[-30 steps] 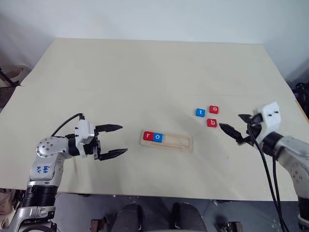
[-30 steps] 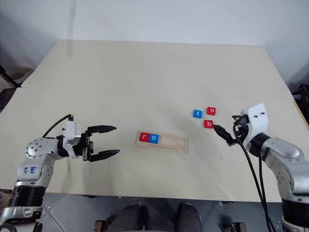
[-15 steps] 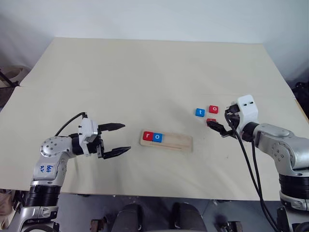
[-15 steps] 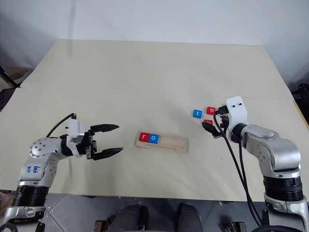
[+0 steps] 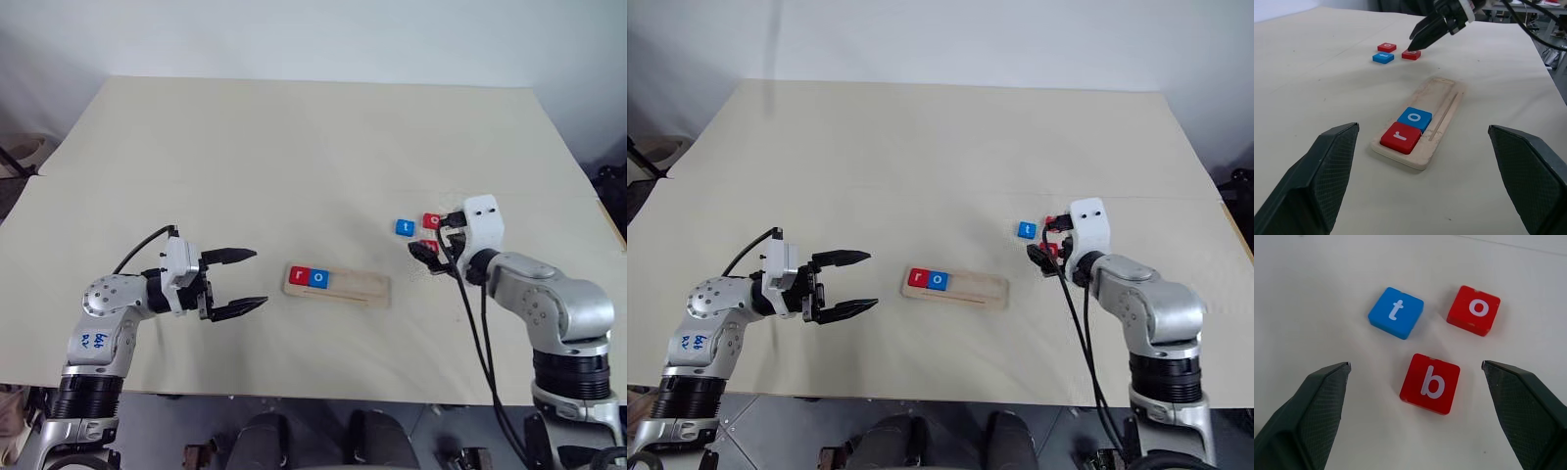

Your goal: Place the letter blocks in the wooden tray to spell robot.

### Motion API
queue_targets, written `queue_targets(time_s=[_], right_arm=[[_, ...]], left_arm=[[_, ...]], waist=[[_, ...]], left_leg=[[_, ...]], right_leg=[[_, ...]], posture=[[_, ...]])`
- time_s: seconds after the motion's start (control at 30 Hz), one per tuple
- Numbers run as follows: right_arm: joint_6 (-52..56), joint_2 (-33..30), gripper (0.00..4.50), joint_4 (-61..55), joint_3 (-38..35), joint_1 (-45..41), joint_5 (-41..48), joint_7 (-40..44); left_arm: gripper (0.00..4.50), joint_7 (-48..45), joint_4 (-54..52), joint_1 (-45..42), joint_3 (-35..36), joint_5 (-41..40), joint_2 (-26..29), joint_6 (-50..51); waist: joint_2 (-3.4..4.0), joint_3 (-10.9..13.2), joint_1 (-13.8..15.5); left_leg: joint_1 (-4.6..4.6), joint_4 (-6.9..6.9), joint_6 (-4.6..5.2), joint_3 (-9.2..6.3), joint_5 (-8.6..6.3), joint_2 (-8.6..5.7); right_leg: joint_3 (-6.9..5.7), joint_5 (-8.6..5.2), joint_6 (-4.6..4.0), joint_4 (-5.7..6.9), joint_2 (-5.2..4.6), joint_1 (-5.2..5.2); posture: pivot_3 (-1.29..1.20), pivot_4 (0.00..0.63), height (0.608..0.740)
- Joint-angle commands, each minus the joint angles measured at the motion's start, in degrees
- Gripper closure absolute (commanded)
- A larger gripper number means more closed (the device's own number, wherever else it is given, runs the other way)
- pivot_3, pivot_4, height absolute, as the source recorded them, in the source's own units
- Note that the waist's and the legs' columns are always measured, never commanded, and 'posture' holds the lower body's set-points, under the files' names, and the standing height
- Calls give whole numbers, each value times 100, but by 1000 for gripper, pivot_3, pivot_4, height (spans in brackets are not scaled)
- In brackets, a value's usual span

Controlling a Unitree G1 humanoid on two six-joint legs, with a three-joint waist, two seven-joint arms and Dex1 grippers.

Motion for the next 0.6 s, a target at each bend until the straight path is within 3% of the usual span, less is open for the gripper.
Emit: queue_targets(time_s=[0.03, 0.23, 0.33, 0.57, 0.6], right_arm=[[51, 413, 0, -189, -172, -47, -245, -539], [101, 930, 0, -209, -106, 61, -569, -997], [117, 1003, 635, -205, -102, 96, -672, -1072], [98, 1026, 3028, -167, -232, 91, -792, -1123], [129, 1019, 3031, -191, -250, 104, -778, -1100]], left_arm=[[6, 23, -122, -50, -2, -38, 5, -72], [6, 26, -99, -95, 14, -38, 41, -86], [0, 32, -106, -108, 24, -39, 51, -81], [0, 51, -126, -105, 3, -39, 23, -81], [0, 49, -117, -108, -10, -35, 11, -87]], waist=[[0, 0, -7], [1, 0, -6], [1, 0, -10], [1, 0, -2], [2, 0, -1]], left_leg=[[0, 0, 0, 0, 0, 0], [-3, -2, 0, 0, 0, -1], [-2, -3, 0, 0, 0, 0], [-2, -3, 0, -1, 0, -1], [-2, -3, 0, -2, 0, -1]], right_leg=[[0, 0, 0, 0, 0, -1], [1, 0, 0, 1, 0, -4], [1, 0, 0, 1, 0, -5], [1, 0, 0, 1, 0, -4], [1, 0, 0, 1, 0, -4]], posture=[[0, 150, 740], [0, 150, 740], [0, 150, 740], [0, 150, 740], [0, 150, 740]])
